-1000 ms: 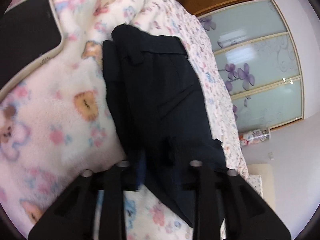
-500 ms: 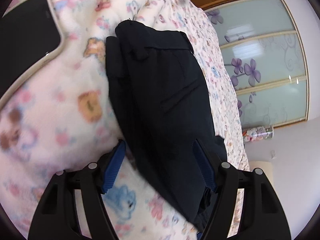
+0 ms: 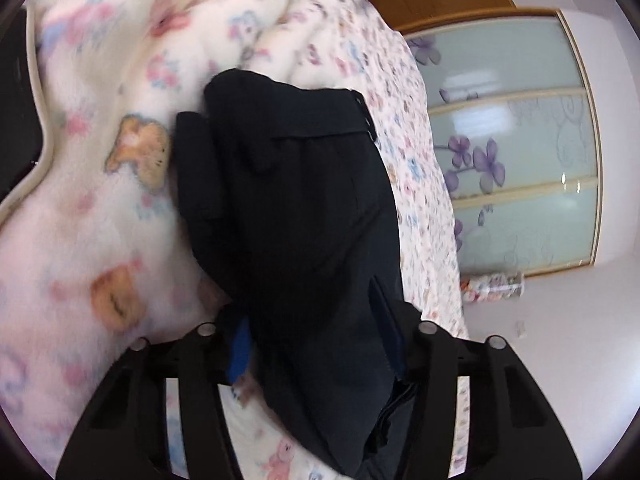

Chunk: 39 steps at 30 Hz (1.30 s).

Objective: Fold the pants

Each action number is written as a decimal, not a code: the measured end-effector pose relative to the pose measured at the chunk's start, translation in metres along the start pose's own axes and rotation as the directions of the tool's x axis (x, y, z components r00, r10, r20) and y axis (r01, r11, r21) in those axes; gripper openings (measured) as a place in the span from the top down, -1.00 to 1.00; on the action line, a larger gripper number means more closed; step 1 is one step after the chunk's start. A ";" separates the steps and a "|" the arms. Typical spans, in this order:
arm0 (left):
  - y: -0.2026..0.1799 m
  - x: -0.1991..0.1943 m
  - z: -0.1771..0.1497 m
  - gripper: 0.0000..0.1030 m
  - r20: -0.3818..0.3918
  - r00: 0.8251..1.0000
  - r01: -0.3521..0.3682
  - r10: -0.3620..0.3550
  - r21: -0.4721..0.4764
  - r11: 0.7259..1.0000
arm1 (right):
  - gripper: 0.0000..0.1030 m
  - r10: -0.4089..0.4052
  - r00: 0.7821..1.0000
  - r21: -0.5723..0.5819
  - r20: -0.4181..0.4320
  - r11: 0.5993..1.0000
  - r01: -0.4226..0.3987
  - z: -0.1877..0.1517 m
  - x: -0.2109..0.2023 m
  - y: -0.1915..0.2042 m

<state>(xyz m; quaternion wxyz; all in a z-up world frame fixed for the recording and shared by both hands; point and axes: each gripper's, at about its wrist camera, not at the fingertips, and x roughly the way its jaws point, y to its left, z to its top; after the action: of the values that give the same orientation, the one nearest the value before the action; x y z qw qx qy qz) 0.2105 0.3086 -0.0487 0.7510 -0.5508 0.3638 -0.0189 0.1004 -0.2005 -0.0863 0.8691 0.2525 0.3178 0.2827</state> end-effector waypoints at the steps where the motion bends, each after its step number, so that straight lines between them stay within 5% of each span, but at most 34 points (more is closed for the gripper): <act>1: 0.001 0.002 0.001 0.16 0.003 1.000 -0.004 0.004 -0.013 1.000 | -0.66 0.000 1.000 -0.002 -0.001 1.000 0.000 0.000 0.000 0.000; 4: -0.001 0.003 0.004 0.46 0.018 0.999 -0.043 0.043 -0.030 0.999 | -0.66 -0.002 1.000 -0.009 -0.001 1.000 0.002 -0.001 0.000 0.002; 8: -0.041 -0.008 -0.010 0.62 0.116 0.984 -0.153 0.136 0.156 0.976 | -0.66 0.002 1.000 -0.009 0.004 1.000 -0.002 -0.001 -0.001 0.004; 10: -0.068 -0.012 -0.020 0.64 0.174 0.970 -0.212 0.170 0.262 0.941 | -0.66 0.005 1.000 -0.008 0.011 1.000 -0.005 -0.001 -0.004 0.004; 13: -0.117 -0.013 -0.045 0.65 0.259 0.944 -0.305 0.203 0.451 0.839 | -0.66 0.009 0.998 -0.003 0.056 1.000 -0.009 -0.001 -0.016 0.007; 17: -0.181 -0.011 -0.097 0.65 0.326 0.932 -0.345 0.159 0.662 0.665 | -0.66 -0.015 0.985 0.007 0.172 1.000 0.014 -0.005 -0.050 0.008; 21: -0.246 0.009 -0.180 0.67 0.282 0.958 -0.273 0.045 0.859 0.433 | -0.66 -0.081 0.966 0.112 0.245 0.992 0.055 -0.018 -0.085 -0.007; 24: -0.266 0.030 -0.257 0.71 0.155 0.988 -0.150 0.000 0.959 0.240 | -0.66 -0.139 0.942 0.210 0.304 0.975 0.076 -0.026 -0.110 -0.021; 25: -0.264 0.042 -0.288 0.73 0.073 0.997 -0.075 0.013 0.984 0.163 | -0.66 -0.171 0.929 0.236 0.328 0.967 0.095 -0.027 -0.120 -0.026; 26: -0.260 0.048 -0.306 0.81 0.032 0.999 -0.035 0.029 0.992 0.121 | -0.66 -0.190 0.920 0.251 0.344 0.962 0.105 -0.026 -0.127 -0.029; 27: -0.250 0.061 -0.335 0.86 -0.030 0.997 0.027 0.071 0.999 0.041 | -0.66 -0.216 0.909 0.268 0.357 0.956 0.122 -0.025 -0.135 -0.034; 28: -0.242 0.068 -0.351 1.00 -0.069 0.993 0.070 0.100 0.998 0.001 | -0.66 -0.242 0.901 0.280 0.360 0.949 0.143 -0.024 -0.140 -0.039; 31: -0.208 0.084 -0.394 1.00 -0.165 0.968 0.187 0.189 0.977 -0.105 | -0.66 -0.302 0.879 0.312 0.370 0.931 0.188 -0.021 -0.154 -0.052; 32: -0.198 0.086 -0.402 1.00 -0.185 0.961 0.212 0.205 0.970 -0.116 | -0.66 -0.315 0.874 0.327 0.370 0.925 0.194 -0.019 -0.157 -0.057; 34: -0.189 0.090 -0.403 1.00 -0.212 0.952 0.235 0.221 0.968 -0.088 | -0.66 -0.334 0.870 0.359 0.362 0.911 0.201 -0.016 -0.161 -0.066; 39: -0.170 0.085 -0.367 0.95 -0.302 0.932 0.285 0.199 0.952 0.107 | -0.66 -0.305 0.883 0.342 0.357 0.922 0.180 0.010 -0.162 -0.072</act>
<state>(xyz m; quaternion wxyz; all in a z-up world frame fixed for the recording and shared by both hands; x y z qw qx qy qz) 0.1285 -0.0931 0.0024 0.8429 0.0965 0.3698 -0.3789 0.0283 -0.3596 -0.0574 0.8960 0.3917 0.2002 0.0608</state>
